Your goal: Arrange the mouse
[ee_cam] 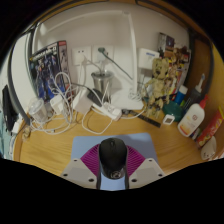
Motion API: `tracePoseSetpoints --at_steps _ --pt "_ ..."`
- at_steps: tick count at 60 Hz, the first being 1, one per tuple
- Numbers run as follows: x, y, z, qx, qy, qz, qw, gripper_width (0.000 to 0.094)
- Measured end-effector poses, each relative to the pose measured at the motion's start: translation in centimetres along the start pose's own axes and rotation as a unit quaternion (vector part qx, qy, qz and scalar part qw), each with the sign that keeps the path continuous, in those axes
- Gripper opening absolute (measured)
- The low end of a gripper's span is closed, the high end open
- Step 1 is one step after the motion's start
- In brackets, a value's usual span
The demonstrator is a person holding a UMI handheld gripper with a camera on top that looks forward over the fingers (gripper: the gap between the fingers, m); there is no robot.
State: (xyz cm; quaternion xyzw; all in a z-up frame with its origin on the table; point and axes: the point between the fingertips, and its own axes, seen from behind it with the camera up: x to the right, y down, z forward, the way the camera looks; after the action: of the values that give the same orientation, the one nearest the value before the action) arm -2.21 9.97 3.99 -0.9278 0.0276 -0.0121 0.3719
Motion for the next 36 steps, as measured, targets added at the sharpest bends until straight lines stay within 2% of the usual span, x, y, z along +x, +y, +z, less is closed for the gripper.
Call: tracePoseSetpoints --at_steps 8,11,12,15,17,28,31,34,36 --pt "0.1 3.3 2.3 -0.030 -0.018 -0.010 0.999 0.0317" --pt "0.1 5.1 2.8 -0.054 -0.022 -0.012 0.998 0.0341" --pt "0.1 4.3 2.9 -0.034 -0.022 -0.010 0.999 0.0334" --pt "0.1 4.5 2.9 -0.029 -0.024 -0.001 0.999 0.0350" --pt "0.1 4.5 2.9 -0.031 -0.026 -0.001 0.999 0.0349" --pt "0.2 4.6 3.1 -0.039 -0.026 0.000 0.999 0.0477" --pt "0.2 4.6 3.1 -0.046 -0.027 -0.002 0.999 0.0565" --pt "0.4 4.8 2.8 -0.052 -0.023 -0.005 0.998 0.0718" --pt "0.5 4.8 2.4 -0.050 -0.019 -0.007 0.999 0.0785"
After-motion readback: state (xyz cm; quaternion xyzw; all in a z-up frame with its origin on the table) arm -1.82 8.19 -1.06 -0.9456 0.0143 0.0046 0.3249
